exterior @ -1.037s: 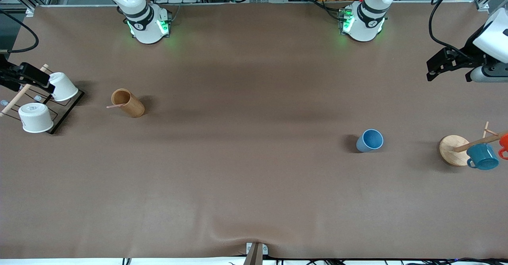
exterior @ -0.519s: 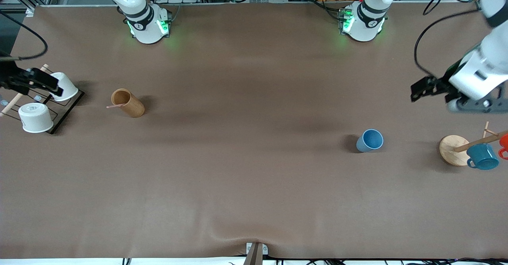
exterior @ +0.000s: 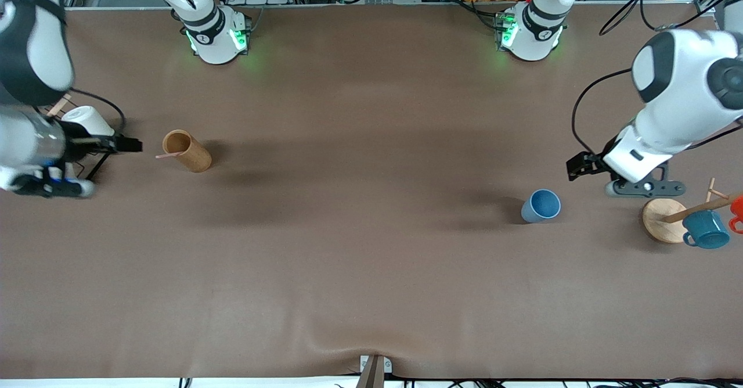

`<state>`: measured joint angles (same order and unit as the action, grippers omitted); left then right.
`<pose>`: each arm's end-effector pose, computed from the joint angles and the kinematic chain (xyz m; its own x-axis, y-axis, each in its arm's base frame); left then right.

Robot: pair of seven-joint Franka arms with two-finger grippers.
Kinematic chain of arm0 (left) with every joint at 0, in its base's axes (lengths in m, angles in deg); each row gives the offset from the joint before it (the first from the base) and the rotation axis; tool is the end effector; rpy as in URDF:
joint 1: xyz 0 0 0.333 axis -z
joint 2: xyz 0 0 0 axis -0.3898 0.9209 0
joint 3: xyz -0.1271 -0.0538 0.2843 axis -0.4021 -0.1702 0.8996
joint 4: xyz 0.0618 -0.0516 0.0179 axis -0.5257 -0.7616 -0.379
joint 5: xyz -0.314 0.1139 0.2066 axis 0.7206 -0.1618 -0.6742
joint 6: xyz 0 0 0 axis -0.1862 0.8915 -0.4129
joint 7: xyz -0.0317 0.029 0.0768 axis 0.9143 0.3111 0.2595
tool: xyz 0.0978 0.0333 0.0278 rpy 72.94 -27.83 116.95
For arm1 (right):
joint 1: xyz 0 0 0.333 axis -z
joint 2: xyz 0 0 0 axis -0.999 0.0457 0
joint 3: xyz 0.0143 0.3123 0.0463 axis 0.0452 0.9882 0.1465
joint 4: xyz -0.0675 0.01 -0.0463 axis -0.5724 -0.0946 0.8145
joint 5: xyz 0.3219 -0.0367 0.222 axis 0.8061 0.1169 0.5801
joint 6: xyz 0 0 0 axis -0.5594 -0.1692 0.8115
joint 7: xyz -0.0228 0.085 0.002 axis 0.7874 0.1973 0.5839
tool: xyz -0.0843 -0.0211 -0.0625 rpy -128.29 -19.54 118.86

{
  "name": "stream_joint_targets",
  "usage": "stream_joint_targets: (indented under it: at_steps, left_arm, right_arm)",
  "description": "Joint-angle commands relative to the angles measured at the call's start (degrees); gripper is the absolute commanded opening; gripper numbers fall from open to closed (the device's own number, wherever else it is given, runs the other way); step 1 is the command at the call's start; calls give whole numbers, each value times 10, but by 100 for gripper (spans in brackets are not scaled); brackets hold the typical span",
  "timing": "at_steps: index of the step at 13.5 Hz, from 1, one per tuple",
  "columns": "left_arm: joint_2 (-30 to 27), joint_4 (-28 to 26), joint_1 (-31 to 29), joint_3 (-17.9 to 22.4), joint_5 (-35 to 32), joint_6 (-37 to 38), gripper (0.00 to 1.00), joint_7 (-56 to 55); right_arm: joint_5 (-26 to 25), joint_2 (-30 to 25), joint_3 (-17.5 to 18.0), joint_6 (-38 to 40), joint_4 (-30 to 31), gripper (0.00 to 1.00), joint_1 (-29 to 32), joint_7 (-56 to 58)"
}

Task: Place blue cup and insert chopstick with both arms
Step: 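Grasp the pink chopstick with the right gripper while the left gripper grasps the cup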

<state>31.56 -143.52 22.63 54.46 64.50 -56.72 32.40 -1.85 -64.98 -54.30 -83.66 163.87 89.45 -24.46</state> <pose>0.5764 -0.0538 0.4178 0.9989 -0.0391 0.0269 -0.0392 -0.9992 0.0059 0.5958 -0.0057 0.4642 0.9033 -0.0353 -0.4275 -0.0554 -0.9979 -0.0348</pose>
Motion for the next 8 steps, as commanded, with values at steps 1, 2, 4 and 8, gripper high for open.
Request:
stream_joint_targets:
  at_steps: [1,2,4,8]
  left_arm:
    - [14,-35,-2,0,-10,-54,100,5]
    - [29,-39,-3,0,-10,-76,100,5]
    - [67,-39,-4,0,-9,-115,100,5]
    - [117,-35,-8,0,-9,-173,97,5]
  right_arm:
    - [24,24,-2,5,22,100,0,-2]
    - [25,27,-2,0,34,100,-1,-1]
    - [25,39,-2,-28,63,100,1,-1]
    - [24,67,-2,-54,75,93,3,0]
